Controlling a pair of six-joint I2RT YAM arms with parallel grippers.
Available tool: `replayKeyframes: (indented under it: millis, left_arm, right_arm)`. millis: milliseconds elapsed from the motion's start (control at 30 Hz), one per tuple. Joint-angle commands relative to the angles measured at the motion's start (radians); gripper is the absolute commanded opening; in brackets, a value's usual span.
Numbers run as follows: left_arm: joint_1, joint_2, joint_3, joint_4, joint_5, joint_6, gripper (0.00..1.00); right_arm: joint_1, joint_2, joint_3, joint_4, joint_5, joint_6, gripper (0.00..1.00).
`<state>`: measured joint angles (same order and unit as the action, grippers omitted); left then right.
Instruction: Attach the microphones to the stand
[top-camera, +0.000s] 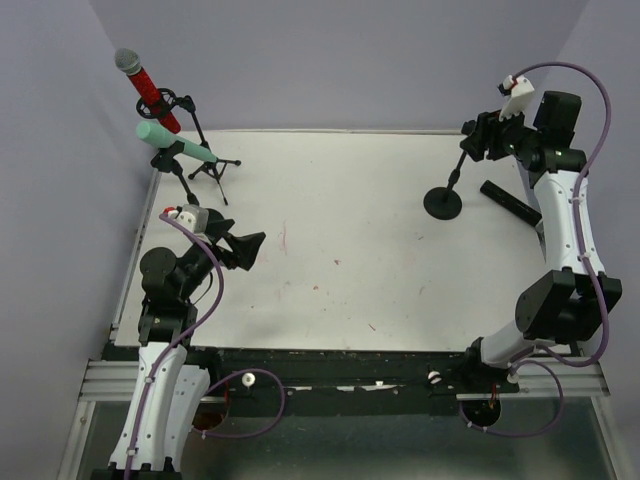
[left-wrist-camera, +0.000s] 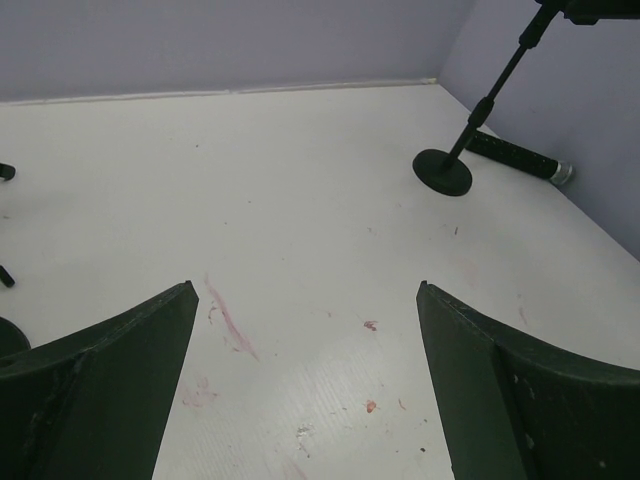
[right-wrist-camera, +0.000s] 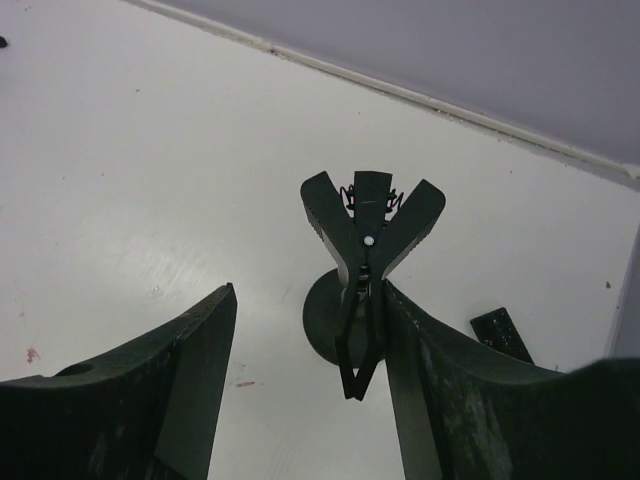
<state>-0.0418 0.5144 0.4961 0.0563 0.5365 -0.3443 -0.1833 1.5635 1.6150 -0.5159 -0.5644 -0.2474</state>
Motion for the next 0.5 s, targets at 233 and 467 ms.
replayKeyframes:
  millis: [233, 467]
  left_arm:
    - [-0.001, 0.004, -0.007, 0.002, 0.033, 0.010, 0.98]
    - [-0.003, 0.003, -0.005, 0.025, 0.078, -0.002, 0.98]
  right_arm:
    - [0.036, 0.020, 0.006, 0.022, 0.150, -0.050, 0.39]
    - [0.041, -0.006, 0.000, 0.024, 0.098, -0.070, 0.09]
